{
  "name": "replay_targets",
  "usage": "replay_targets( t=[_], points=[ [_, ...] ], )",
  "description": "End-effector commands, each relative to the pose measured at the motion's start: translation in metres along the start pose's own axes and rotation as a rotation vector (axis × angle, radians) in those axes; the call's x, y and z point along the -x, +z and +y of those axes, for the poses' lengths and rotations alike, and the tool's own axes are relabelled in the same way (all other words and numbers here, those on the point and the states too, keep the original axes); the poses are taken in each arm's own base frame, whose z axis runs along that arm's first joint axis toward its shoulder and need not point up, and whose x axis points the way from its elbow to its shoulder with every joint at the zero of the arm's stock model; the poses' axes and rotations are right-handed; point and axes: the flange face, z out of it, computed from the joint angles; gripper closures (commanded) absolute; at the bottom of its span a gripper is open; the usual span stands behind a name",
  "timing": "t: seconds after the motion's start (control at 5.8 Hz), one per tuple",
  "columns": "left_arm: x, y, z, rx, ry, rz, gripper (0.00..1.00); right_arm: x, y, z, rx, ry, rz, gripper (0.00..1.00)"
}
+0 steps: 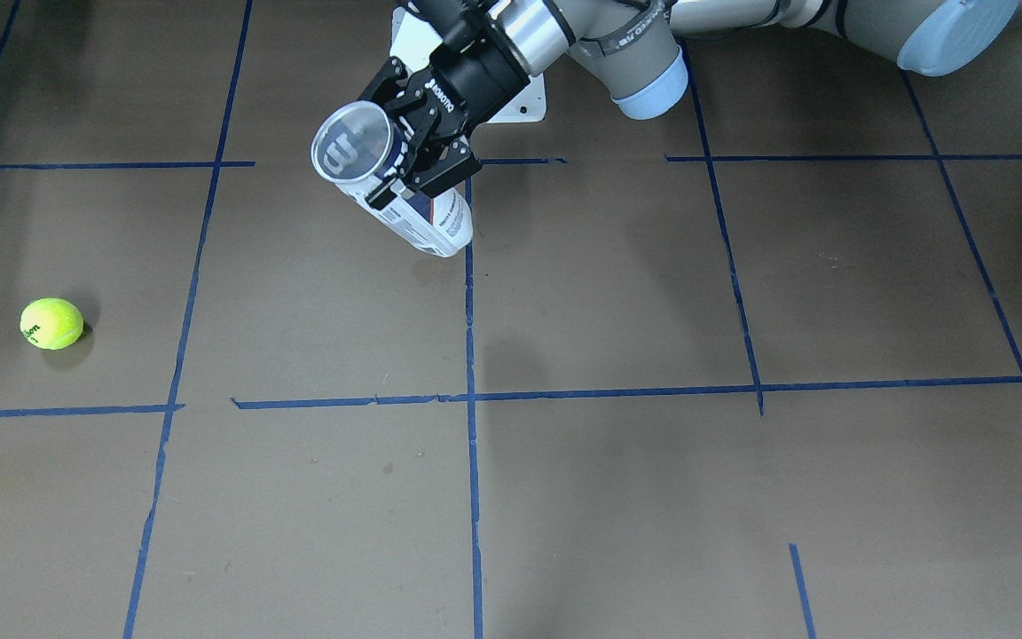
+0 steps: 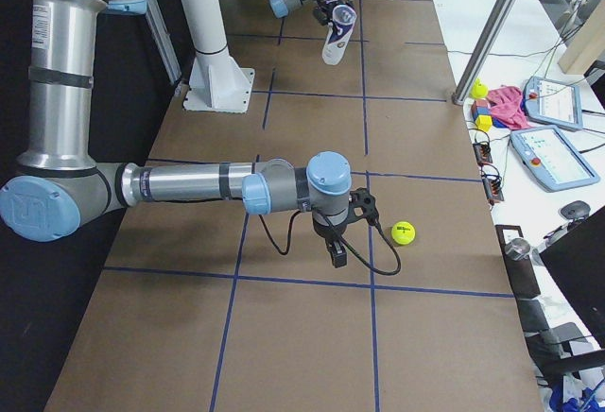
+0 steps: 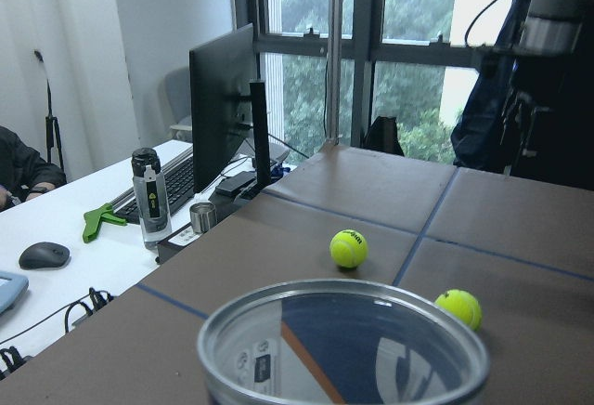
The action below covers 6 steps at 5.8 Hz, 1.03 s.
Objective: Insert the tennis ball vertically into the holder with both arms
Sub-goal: 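Lift and rotate the can upright with the left gripper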
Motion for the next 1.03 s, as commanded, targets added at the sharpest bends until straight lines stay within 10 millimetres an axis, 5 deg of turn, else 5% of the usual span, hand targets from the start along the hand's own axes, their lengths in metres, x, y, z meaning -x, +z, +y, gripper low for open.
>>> replay_targets(
  t=[0.0,0.34,0.86],
  points=[
    [0.013,-0.018,0.012,-0.084,-0.007,-0.014,0.47,0.0,-0.001,-0.001,-0.002,-0.001,0.0,0.0],
    [0.053,-0.01,0.101,-0.139,-0.015,-0.06,0.46,-0.001,0.0,-0.001,0.0,0.001,0.0,0.0],
    [0.06,-0.002,0.135,-0.084,-0.017,-0.077,0.4,0.0,-0.001,-0.004,-0.003,0.0,0.001,0.0]
  ],
)
